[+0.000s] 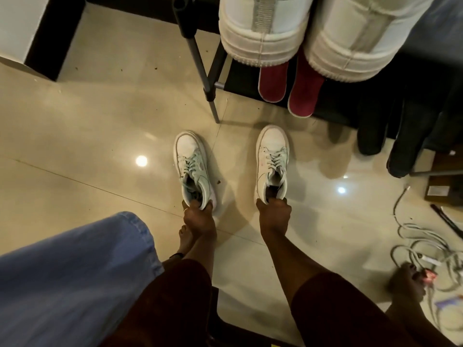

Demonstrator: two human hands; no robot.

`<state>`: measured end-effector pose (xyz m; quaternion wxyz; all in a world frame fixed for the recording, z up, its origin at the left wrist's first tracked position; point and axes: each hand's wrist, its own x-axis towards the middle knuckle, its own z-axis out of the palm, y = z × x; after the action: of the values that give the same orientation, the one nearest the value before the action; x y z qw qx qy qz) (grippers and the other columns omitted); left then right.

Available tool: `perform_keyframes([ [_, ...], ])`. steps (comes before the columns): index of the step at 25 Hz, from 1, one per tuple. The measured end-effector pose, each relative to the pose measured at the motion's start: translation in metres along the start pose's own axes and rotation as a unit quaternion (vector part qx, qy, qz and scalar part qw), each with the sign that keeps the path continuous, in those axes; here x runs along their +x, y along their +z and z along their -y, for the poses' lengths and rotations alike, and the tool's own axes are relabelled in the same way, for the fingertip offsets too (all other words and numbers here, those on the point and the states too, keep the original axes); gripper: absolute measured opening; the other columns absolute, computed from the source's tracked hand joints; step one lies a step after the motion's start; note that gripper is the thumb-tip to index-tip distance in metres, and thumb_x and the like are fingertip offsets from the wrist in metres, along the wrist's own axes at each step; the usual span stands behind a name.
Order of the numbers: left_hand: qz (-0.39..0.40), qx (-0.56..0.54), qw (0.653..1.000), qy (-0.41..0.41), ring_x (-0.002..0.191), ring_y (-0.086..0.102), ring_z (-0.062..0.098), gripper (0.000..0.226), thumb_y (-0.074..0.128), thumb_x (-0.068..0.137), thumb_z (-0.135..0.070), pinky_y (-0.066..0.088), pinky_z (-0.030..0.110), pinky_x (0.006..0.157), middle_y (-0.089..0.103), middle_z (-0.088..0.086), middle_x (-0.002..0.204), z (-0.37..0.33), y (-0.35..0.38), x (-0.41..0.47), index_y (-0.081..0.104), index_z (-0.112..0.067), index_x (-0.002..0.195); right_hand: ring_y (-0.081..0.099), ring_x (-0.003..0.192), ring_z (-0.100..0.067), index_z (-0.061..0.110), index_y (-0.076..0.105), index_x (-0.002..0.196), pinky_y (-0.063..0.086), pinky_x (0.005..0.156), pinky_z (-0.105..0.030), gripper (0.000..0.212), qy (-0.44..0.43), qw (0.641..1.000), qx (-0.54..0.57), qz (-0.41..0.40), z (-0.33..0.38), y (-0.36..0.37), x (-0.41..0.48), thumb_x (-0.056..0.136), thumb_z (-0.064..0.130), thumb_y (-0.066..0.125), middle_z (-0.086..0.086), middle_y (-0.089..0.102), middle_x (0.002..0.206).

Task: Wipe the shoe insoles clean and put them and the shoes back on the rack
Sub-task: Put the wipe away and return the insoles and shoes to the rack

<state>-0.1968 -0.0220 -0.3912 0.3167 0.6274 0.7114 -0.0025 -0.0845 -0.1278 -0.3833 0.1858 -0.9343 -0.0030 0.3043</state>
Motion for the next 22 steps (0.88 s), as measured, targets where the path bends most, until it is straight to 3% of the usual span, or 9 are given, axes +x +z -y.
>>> perform_keyframes([
  [3,0.013,0.119,0.991,0.064,0.099,0.057,0.039,0.040,0.057,0.080,-0.050,0.043,0.044,0.087,0.060,0.015,0.109,0.011,0.000,-0.029,0.061,-0.015,0.098,0.059,0.084,-0.034,0.007,0.065,0.106,0.034,0.065,-0.026,0.034,-0.029,0.999,-0.027,0.001,-0.016,0.000,-0.027,0.084,0.031,0.059,-0.020,0.063,0.096],
  [6,0.020,0.138,0.987,0.076,0.104,0.058,0.032,0.035,0.059,0.088,-0.036,0.042,0.034,0.087,0.061,0.017,0.115,0.001,-0.012,-0.079,0.064,-0.007,0.108,0.062,0.065,-0.030,0.013,0.067,0.106,0.039,0.054,-0.024,0.035,-0.083,0.994,-0.076,-0.012,-0.033,-0.012,-0.067,0.076,0.031,0.063,-0.016,0.067,0.078],
  [9,0.037,0.123,0.981,0.148,0.077,0.066,0.029,0.025,0.076,0.076,-0.025,0.055,0.034,0.067,0.068,0.018,0.092,-0.008,-0.031,-0.132,0.067,-0.006,0.090,0.059,0.049,-0.019,0.017,0.074,0.075,0.042,0.044,-0.019,0.028,-0.170,0.979,-0.108,-0.020,-0.048,-0.042,-0.111,0.049,0.014,0.085,-0.005,0.063,0.059],
  [11,0.065,0.111,0.968,0.216,0.052,0.062,0.026,0.032,0.091,0.054,-0.019,0.051,0.029,0.048,0.067,0.016,0.071,-0.004,-0.040,-0.151,0.066,-0.007,0.069,0.058,0.045,-0.018,0.019,0.072,0.064,0.041,0.041,-0.018,0.020,-0.181,0.978,-0.094,-0.037,-0.053,-0.060,-0.137,0.051,0.011,0.084,-0.002,0.061,0.054],
  [13,0.120,0.104,0.952,0.263,0.047,0.061,0.026,0.035,0.093,0.045,-0.015,0.048,0.026,0.042,0.066,0.017,0.068,-0.006,-0.053,-0.174,0.064,-0.007,0.062,0.060,0.049,-0.030,0.013,0.073,0.080,0.044,0.045,-0.025,0.018,-0.107,0.994,-0.006,-0.020,-0.050,-0.084,-0.163,0.065,0.017,0.080,-0.012,0.062,0.066],
  [15,0.153,0.079,0.941,0.291,0.049,0.062,0.027,0.033,0.093,0.047,-0.015,0.048,0.027,0.041,0.068,0.019,0.077,-0.009,-0.067,-0.195,0.065,-0.007,0.063,0.061,0.055,-0.037,0.013,0.070,0.103,0.045,0.048,-0.032,0.038,-0.062,0.996,0.064,0.013,-0.051,-0.107,-0.186,0.069,0.025,0.079,-0.018,0.062,0.079],
  [17,0.183,0.047,0.928,0.320,0.047,0.062,0.026,0.026,0.086,0.057,-0.023,0.045,0.023,0.040,0.068,0.021,0.086,-0.016,-0.081,-0.218,0.065,-0.008,0.062,0.060,0.049,-0.034,0.015,0.071,0.105,0.045,0.039,-0.032,0.035,-0.080,0.996,0.020,-0.040,-0.062,-0.130,-0.194,0.070,0.023,0.072,-0.017,0.063,0.074],
  [19,0.196,0.035,0.914,0.353,0.043,0.061,0.023,0.025,0.070,0.058,-0.033,0.040,0.021,0.038,0.069,0.023,0.087,-0.026,-0.091,-0.237,0.062,-0.009,0.055,0.059,0.044,-0.034,0.014,0.070,0.102,0.043,0.032,-0.030,0.036,-0.113,0.991,-0.021,-0.074,-0.068,-0.159,-0.195,0.072,0.024,0.053,-0.018,0.066,0.070],
  [22,0.140,0.012,0.897,0.419,0.034,0.055,0.019,0.033,0.050,0.060,-0.040,0.034,0.022,0.034,0.070,0.023,0.084,-0.051,-0.106,-0.271,0.054,-0.010,0.046,0.059,0.043,-0.036,0.013,0.053,0.109,0.044,0.032,-0.030,0.039,-0.153,0.981,-0.050,-0.110,-0.078,-0.192,-0.214,0.075,0.029,0.044,-0.024,0.063,0.080],
])
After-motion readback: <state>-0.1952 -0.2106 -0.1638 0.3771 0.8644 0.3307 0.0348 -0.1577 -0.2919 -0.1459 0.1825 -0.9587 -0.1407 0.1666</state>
